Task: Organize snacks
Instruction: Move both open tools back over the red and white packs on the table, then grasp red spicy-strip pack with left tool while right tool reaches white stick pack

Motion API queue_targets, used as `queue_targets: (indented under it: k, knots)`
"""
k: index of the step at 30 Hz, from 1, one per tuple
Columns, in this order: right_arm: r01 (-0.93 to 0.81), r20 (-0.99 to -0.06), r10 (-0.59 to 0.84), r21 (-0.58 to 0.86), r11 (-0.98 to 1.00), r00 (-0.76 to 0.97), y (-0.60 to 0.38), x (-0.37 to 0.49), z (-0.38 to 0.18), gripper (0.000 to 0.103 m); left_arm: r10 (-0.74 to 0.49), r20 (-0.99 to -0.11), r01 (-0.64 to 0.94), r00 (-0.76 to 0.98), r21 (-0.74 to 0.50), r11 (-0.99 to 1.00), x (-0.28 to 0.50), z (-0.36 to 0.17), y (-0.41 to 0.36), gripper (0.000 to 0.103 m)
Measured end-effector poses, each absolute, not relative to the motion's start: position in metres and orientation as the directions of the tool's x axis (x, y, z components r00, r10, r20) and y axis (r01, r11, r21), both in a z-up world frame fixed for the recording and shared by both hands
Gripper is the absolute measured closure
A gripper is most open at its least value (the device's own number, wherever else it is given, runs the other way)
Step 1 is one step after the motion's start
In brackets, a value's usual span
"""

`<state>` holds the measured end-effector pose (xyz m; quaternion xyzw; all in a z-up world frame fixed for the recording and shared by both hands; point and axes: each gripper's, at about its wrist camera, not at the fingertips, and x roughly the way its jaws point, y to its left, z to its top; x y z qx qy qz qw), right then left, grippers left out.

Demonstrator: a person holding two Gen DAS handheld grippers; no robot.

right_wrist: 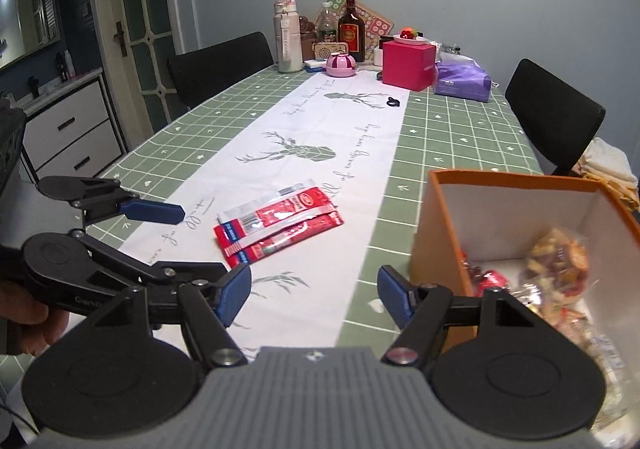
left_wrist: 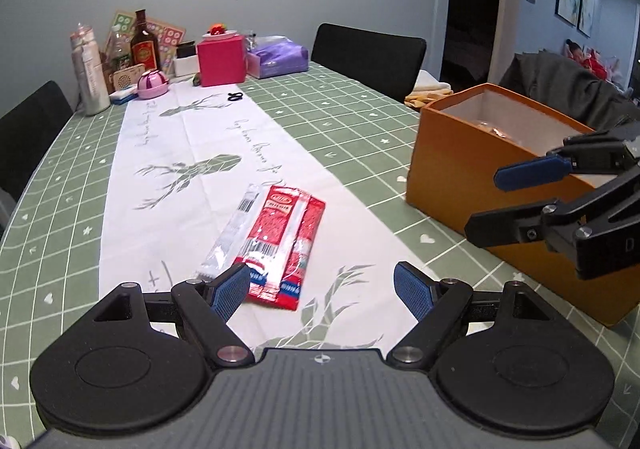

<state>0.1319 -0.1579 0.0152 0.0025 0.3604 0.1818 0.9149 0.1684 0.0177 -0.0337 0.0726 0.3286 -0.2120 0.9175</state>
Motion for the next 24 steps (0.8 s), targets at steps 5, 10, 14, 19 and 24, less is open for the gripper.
queue_targets:
  k: [5, 10, 14, 19, 24]
  knots:
    - [-0.288, -0.657, 0.352, 0.209, 0.935, 0.667, -0.153, 0.125, -0.007, 0.034, -0.337, -0.631, 0.414, 0.699, -0.026, 0.910, 0.175, -0.044, 0.031, 0.007]
    - [-0.255, -0.628, 0.329, 0.208, 0.944, 0.705, -0.157, 0.108, -0.012, 0.034, -0.355, -0.619, 0.436, 0.700, -0.023, 0.900, 0.194, -0.050, 0.026, 0.007]
    - [-0.233, -0.616, 0.317, 0.216, 0.948, 0.721, -0.166, 0.101, -0.008, 0.034, -0.360, -0.620, 0.469, 0.697, 0.015, 0.883, 0.216, -0.057, 0.011, 0.009]
    - [-0.220, -0.607, 0.320, 0.235, 0.947, 0.727, -0.176, 0.097, -0.006, 0.034, -0.307, -0.660, 0.506, 0.685, 0.129, 0.853, 0.238, -0.076, -0.012, 0.014]
    - [-0.218, -0.603, 0.333, 0.257, 0.941, 0.725, -0.179, 0.095, -0.008, 0.033, -0.237, -0.689, 0.506, 0.685, 0.217, 0.835, 0.240, -0.093, -0.024, 0.028]
